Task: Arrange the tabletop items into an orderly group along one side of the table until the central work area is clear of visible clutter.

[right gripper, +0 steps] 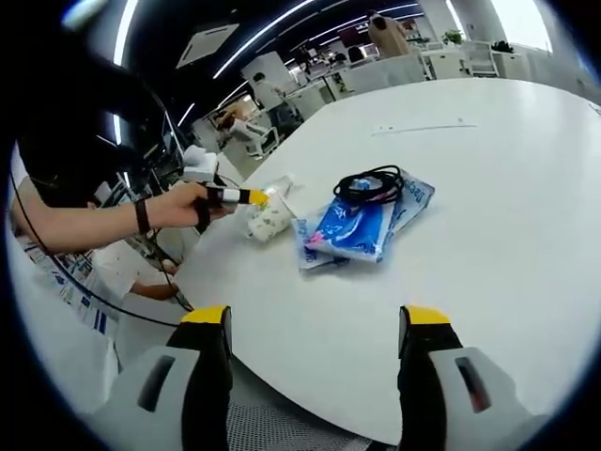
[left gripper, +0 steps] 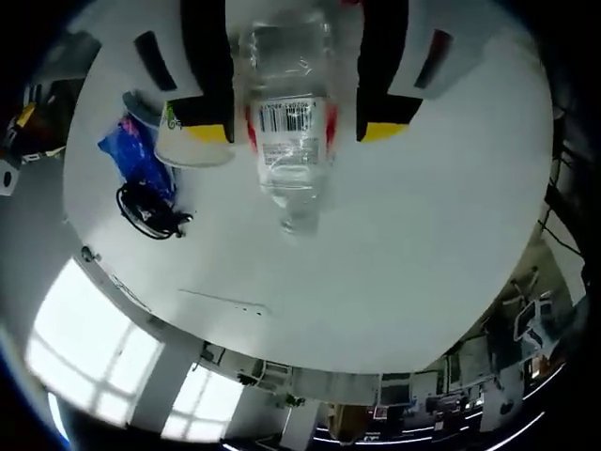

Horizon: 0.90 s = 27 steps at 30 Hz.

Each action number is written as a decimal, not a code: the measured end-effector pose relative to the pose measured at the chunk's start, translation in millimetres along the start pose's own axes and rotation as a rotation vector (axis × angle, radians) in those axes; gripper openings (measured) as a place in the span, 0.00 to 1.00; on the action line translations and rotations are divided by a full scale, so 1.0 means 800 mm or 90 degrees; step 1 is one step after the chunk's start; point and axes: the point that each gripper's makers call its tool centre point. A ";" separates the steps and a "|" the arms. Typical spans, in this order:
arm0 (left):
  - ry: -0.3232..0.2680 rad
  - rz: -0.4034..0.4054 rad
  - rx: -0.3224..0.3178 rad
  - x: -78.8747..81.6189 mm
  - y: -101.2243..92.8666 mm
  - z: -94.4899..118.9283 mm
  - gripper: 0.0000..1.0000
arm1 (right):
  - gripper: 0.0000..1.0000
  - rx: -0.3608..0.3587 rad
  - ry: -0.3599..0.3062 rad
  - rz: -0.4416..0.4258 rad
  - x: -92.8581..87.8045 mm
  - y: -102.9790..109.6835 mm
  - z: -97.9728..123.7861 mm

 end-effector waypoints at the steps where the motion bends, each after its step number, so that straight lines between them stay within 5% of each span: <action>1: 0.004 -0.007 0.003 0.000 0.000 -0.001 0.46 | 0.72 0.000 -0.001 -0.003 0.000 0.000 0.000; 12: 0.041 -0.059 0.004 -0.002 -0.007 -0.005 0.39 | 0.72 0.001 -0.003 -0.008 0.000 -0.001 -0.003; 27: 0.056 0.054 -0.077 -0.020 -0.007 0.011 0.35 | 0.71 0.006 -0.004 -0.007 0.000 0.002 -0.005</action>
Point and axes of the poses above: the point that each gripper's makers call its tool centre point, and the gripper's own axes: z roughly backward along the fingers, y roughly to its left, x roughly out of its top, and after that the axes turned 11 degrees about z, right-handed
